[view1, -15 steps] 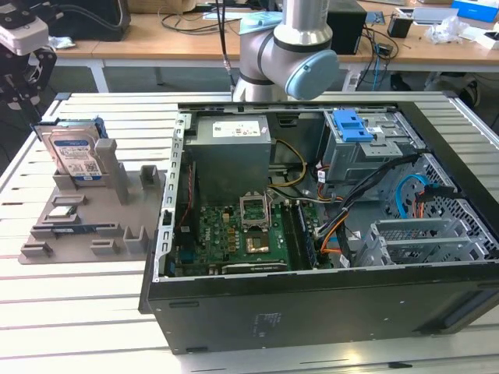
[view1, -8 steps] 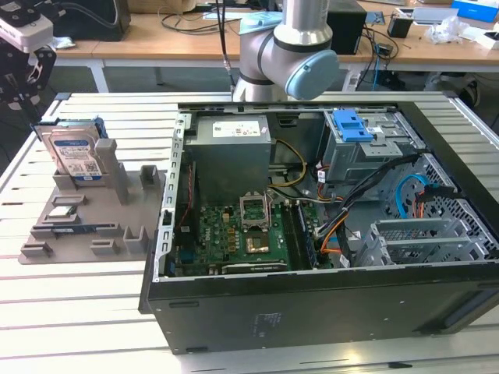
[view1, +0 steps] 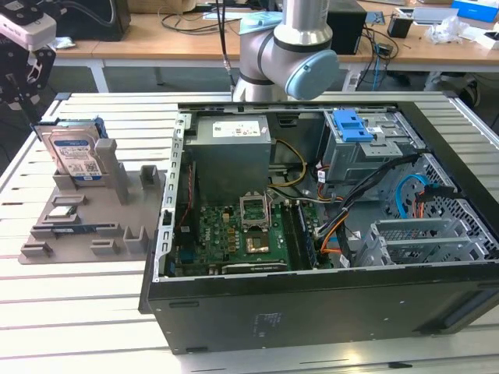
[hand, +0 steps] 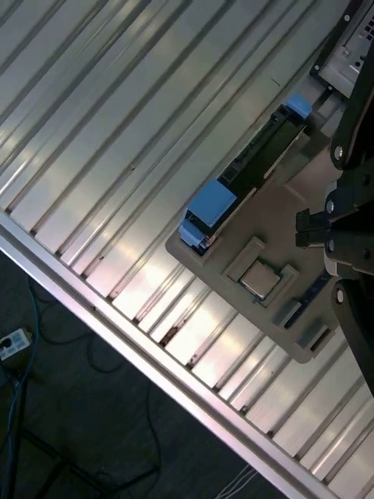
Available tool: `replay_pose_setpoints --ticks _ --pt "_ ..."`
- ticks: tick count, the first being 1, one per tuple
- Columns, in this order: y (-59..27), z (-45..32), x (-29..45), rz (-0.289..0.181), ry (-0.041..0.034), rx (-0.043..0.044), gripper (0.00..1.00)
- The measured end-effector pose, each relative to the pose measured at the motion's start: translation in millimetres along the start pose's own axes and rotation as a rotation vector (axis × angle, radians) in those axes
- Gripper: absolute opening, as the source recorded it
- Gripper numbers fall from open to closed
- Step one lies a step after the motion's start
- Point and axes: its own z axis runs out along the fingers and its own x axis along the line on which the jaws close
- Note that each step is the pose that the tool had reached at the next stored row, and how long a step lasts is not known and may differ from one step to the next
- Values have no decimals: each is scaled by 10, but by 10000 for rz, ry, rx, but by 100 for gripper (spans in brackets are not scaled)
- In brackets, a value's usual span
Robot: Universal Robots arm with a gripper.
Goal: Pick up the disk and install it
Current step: 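Pick up the disk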
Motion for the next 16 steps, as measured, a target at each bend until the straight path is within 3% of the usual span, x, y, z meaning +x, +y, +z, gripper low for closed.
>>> replay_pose_setpoints --ticks 16 --pt "0 0 0 -1499 40 -35 11"
